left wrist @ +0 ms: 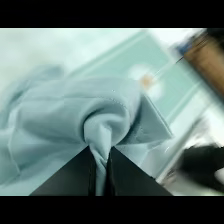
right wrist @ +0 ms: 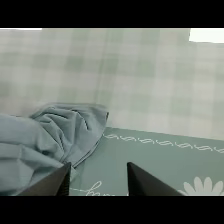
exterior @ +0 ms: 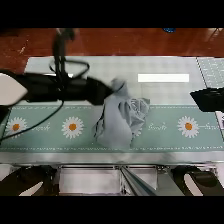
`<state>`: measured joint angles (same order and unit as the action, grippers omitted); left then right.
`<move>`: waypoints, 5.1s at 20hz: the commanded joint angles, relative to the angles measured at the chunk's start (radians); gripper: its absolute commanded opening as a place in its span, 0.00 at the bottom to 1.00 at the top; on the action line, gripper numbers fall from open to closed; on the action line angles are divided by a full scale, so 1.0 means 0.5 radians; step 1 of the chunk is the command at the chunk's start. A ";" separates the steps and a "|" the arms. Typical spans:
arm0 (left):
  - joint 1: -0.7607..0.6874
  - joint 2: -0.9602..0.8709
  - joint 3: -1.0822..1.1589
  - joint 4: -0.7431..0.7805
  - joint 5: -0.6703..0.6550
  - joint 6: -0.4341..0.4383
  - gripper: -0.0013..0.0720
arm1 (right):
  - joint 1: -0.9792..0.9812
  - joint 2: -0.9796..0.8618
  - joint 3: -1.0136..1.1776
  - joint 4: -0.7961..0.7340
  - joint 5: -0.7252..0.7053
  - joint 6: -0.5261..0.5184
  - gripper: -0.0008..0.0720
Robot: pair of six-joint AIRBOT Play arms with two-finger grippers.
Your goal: Fold the shirts.
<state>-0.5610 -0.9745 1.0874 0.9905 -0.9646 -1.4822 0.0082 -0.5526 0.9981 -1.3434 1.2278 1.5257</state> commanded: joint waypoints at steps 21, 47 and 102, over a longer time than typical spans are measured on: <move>1.540 0.018 -1.346 -0.482 -0.645 0.333 0.71 | -0.533 -0.737 -1.028 0.941 -0.296 -0.408 0.57; 1.482 -0.192 -1.344 -0.547 -0.501 0.414 0.05 | -0.143 -1.640 -0.130 0.677 -0.391 -0.075 0.56; 1.221 0.246 -0.922 -0.330 0.136 0.272 0.05 | -0.400 -1.410 0.430 0.149 -0.209 -0.051 0.04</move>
<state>0.1333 -0.7136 0.6621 0.8593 -1.1019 -1.3781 -0.1356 -1.0939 1.1854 -1.4220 1.2125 1.5421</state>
